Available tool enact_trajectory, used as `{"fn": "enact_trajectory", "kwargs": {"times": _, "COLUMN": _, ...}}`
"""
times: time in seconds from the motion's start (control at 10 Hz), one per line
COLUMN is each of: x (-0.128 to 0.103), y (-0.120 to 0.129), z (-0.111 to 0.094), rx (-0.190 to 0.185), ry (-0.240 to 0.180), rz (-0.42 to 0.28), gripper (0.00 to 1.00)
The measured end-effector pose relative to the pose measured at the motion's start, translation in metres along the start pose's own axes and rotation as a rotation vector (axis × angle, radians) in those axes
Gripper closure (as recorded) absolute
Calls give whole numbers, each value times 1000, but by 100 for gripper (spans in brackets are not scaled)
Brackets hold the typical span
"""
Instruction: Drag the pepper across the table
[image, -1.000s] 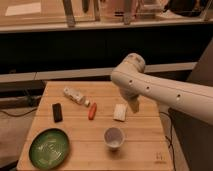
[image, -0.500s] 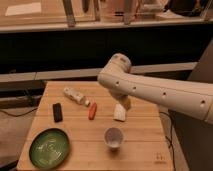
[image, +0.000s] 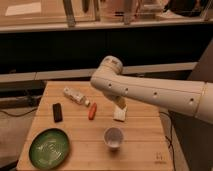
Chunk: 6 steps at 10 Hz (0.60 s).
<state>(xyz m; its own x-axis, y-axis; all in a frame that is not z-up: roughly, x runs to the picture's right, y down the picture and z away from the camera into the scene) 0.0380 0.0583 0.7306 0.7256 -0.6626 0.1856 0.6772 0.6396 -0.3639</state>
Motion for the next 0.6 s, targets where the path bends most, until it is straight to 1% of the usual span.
{"fn": "enact_trajectory", "kwargs": {"times": 0.2, "x": -6, "y": -6, "z": 6, "rx": 16, "ry": -9, "rz": -24, "gripper": 20}}
{"fn": "enact_trajectory", "kwargs": {"times": 0.5, "x": -18, "y": -13, "z": 22, "rx": 50, "ry": -43, "rz": -38, "gripper": 20}}
{"fn": "enact_trajectory", "kwargs": {"times": 0.6, "x": -22, "y": -15, "z": 27, "rx": 56, "ry": -52, "rz": -40, "gripper": 20}}
